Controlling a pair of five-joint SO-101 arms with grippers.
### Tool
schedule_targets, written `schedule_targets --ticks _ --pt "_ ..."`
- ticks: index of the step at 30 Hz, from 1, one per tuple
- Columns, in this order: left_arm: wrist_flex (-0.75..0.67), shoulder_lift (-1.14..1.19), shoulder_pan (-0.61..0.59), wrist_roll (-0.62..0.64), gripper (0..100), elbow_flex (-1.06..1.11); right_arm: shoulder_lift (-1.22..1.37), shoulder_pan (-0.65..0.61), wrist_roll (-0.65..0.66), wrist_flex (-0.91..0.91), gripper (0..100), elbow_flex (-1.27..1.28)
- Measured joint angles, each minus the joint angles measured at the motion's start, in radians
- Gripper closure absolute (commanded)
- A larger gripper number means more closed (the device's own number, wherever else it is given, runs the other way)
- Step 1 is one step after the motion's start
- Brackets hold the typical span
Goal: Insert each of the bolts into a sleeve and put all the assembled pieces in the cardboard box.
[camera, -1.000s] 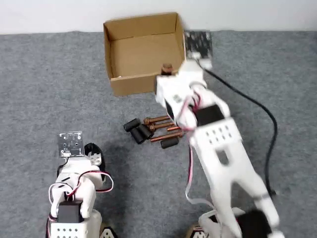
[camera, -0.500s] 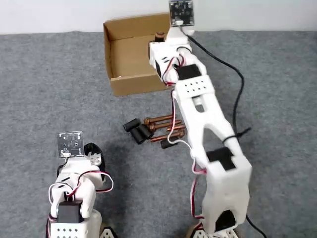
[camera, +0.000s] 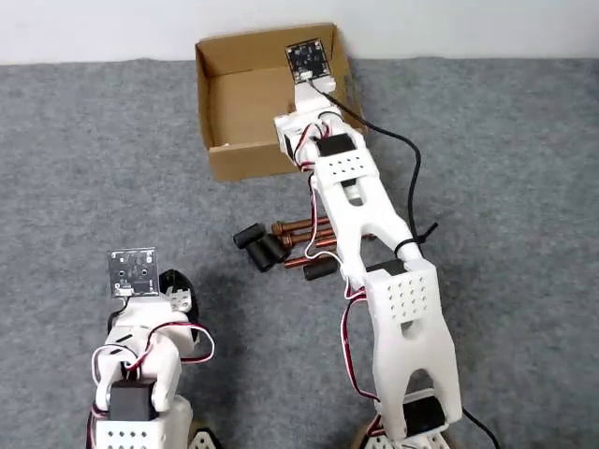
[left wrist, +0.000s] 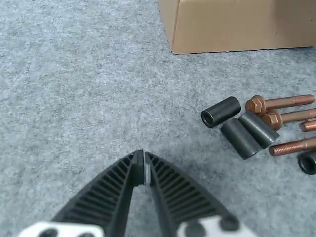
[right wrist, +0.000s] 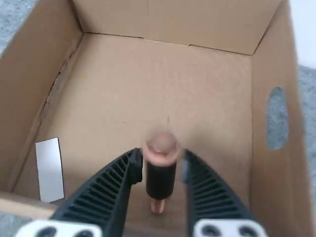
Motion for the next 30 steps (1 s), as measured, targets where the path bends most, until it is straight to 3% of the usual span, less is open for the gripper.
schedule_targets --ticks 7,20,30 --pt "0.0 0.0 0.0 0.0 99 0.0 0.0 0.0 0.0 0.141 84.8 -0.12" --pt "0.0 0.0 0.0 0.0 99 0.0 0.0 0.0 0.0 0.818 84.9 -0.512" --pt "0.0 0.0 0.0 0.0 99 0.0 0.0 -0.006 0.0 1.114 84.9 -0.56"
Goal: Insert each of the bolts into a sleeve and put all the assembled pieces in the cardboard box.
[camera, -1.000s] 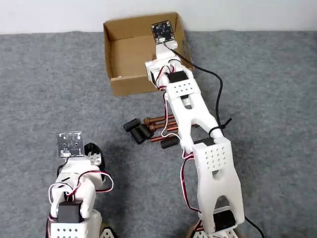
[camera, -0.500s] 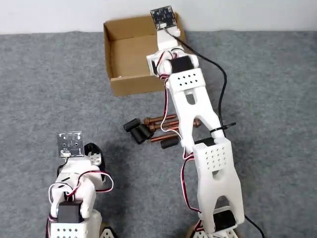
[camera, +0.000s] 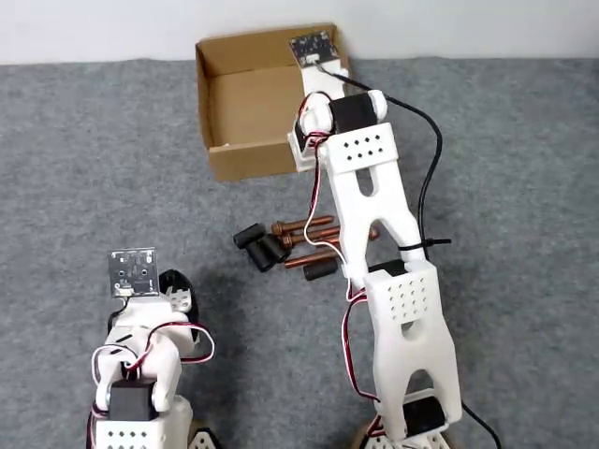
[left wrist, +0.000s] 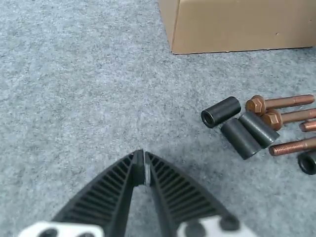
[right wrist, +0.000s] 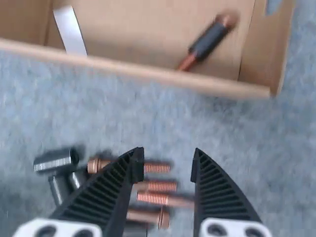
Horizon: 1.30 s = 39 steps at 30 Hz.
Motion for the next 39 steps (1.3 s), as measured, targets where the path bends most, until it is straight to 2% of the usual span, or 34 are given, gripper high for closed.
schedule_targets --ticks 5,11,16,20,28,39 --pt "0.0 0.0 0.0 0.0 99 0.0 0.0 -0.038 0.018 0.018 84.9 0.0" --pt "0.0 0.0 0.0 0.0 99 0.0 0.0 -0.1 0.169 0.018 85.1 0.0" --pt "0.0 0.0 0.0 0.0 99 0.0 0.0 -0.152 0.221 0.018 93.9 0.005" --pt "0.0 0.0 0.0 0.0 99 0.0 0.0 -0.178 0.264 0.018 91.1 0.124" --pt "0.0 0.0 0.0 0.0 99 0.0 -0.002 -0.213 0.272 0.018 88.7 0.296" --pt "0.0 0.0 0.0 0.0 99 0.0 0.026 -0.258 0.272 0.018 88.7 0.322"
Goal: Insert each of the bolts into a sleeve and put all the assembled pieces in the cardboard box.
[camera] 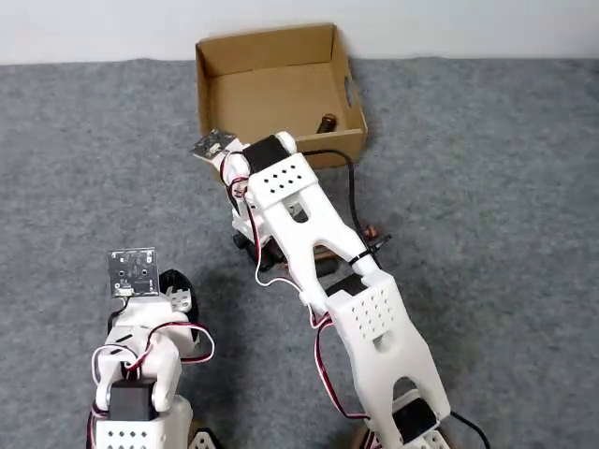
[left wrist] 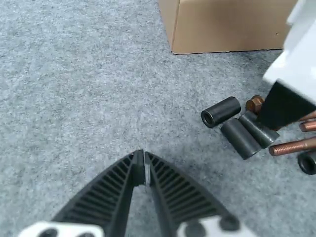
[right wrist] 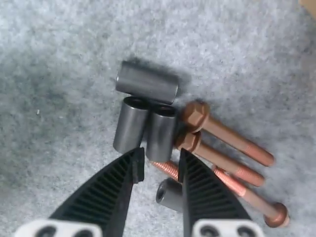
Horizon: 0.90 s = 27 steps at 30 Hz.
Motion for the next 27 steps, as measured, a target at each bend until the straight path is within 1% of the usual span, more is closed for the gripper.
schedule_targets --ticks 19,24,26,27 --pt "0.0 0.0 0.0 0.0 99 0.0 0.104 -0.012 0.003 -0.006 89.0 0.0" --pt "0.0 0.0 0.0 0.0 99 0.0 0.126 -0.021 0.003 -0.038 89.1 0.0" --pt "0.0 0.0 0.0 0.0 99 0.0 0.133 -0.023 0.003 -0.055 90.2 0.0" --pt "0.0 0.0 0.0 0.0 99 0.0 0.138 -0.021 0.003 -0.057 92.3 -0.002"
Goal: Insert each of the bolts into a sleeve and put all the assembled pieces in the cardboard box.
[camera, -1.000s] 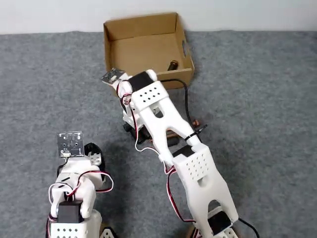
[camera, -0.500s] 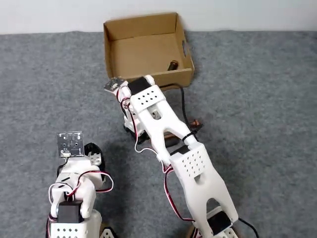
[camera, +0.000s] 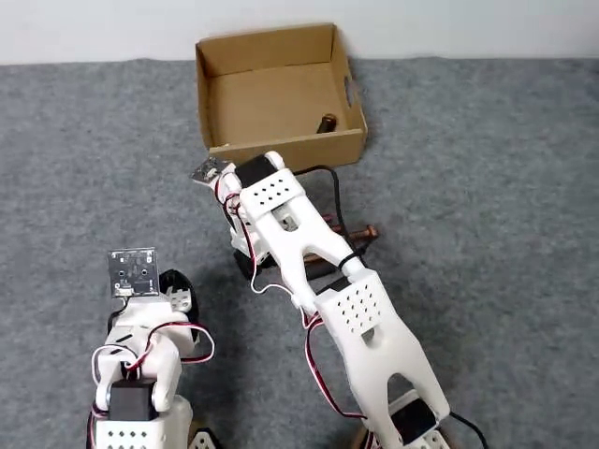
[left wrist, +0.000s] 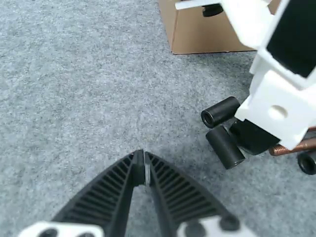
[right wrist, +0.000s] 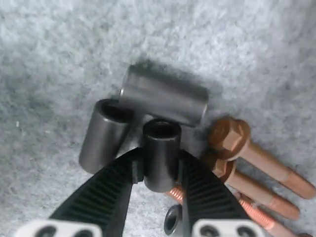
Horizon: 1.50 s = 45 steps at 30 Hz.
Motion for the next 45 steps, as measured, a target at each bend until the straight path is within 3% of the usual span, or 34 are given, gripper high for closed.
schedule_targets --ticks 2,12,19,22,29,34,39,45 --pt "0.0 0.0 0.0 0.0 99 0.0 0.008 0.0 0.0 -0.002 99.2 0.0" --pt "0.0 0.0 0.0 0.0 99 0.0 -0.028 0.002 0.0 0.055 98.9 0.002" --pt "0.0 0.0 0.0 0.0 99 0.0 -0.209 0.008 0.0 0.057 98.9 0.008" --pt "0.0 0.0 0.0 0.0 99 0.0 -0.296 0.014 -0.064 0.057 98.9 0.055" --pt "0.0 0.0 0.0 -0.026 99 0.0 -0.577 0.107 -0.315 0.057 98.9 0.411" --pt "0.0 0.0 0.0 -0.026 99 0.0 -0.853 0.201 -0.425 0.057 98.9 0.657" --pt "0.0 0.0 0.0 -0.026 99 0.0 -1.132 0.279 -0.465 0.044 99.1 0.859" --pt "0.0 0.0 0.0 -0.026 99 0.0 -1.516 0.413 -0.465 -0.137 99.1 1.197"
